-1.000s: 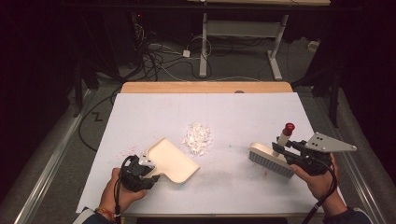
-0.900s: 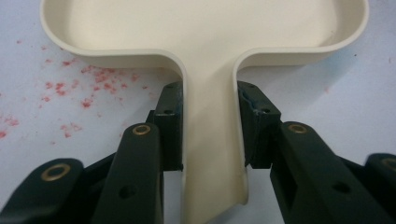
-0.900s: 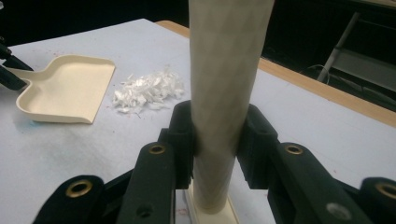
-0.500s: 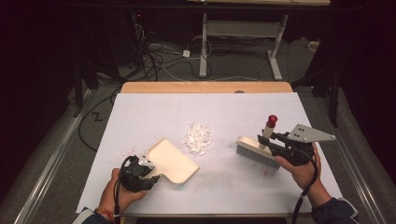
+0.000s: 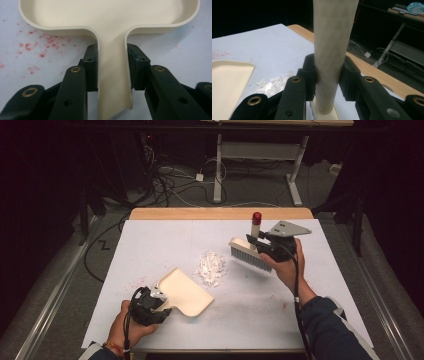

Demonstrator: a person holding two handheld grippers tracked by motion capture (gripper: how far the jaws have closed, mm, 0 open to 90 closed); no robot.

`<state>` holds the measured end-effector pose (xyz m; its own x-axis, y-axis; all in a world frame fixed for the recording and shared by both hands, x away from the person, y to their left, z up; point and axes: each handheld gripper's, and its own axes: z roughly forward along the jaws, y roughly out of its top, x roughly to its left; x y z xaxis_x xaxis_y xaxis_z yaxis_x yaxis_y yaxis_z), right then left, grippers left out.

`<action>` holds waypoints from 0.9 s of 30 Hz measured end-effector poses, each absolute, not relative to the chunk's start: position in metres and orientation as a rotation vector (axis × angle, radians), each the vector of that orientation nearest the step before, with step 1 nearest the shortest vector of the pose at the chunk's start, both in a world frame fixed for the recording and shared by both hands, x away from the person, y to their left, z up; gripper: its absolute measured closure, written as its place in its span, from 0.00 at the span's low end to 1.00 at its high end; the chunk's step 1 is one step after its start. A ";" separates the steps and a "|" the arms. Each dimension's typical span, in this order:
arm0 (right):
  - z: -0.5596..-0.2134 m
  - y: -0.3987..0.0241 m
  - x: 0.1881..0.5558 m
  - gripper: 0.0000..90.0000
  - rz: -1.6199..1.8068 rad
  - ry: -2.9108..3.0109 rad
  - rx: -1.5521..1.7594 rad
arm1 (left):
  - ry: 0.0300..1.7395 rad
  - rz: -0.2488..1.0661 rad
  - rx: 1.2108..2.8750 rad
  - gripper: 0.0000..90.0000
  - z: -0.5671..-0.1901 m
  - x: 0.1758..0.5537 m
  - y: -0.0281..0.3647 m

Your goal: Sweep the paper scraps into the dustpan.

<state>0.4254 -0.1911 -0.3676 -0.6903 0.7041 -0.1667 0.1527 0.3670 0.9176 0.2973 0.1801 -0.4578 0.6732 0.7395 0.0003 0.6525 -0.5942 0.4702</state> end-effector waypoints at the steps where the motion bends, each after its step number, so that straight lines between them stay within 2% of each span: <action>1: -0.369 -0.186 0.431 0.78 1.308 2.080 0.746 | 1.086 0.273 2.454 0.70 -0.459 0.297 0.180; 10: -0.382 -0.153 0.476 0.78 1.291 2.032 0.822 | 1.079 0.268 2.456 0.70 -0.460 0.299 0.179; 18: -0.392 -0.124 0.500 0.78 1.313 1.974 0.881 | 1.077 0.267 2.449 0.70 -0.459 0.298 0.179; 27: -0.404 -0.086 0.482 0.78 1.312 2.090 0.721 | 1.064 0.252 2.450 0.70 -0.461 0.300 0.178</action>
<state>0.4824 -0.0855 -0.4043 -0.6968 0.6954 -0.1758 0.1440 0.3758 0.9155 0.2996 0.1784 -0.4606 0.6849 0.7285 -0.0129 0.6455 -0.5985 0.4746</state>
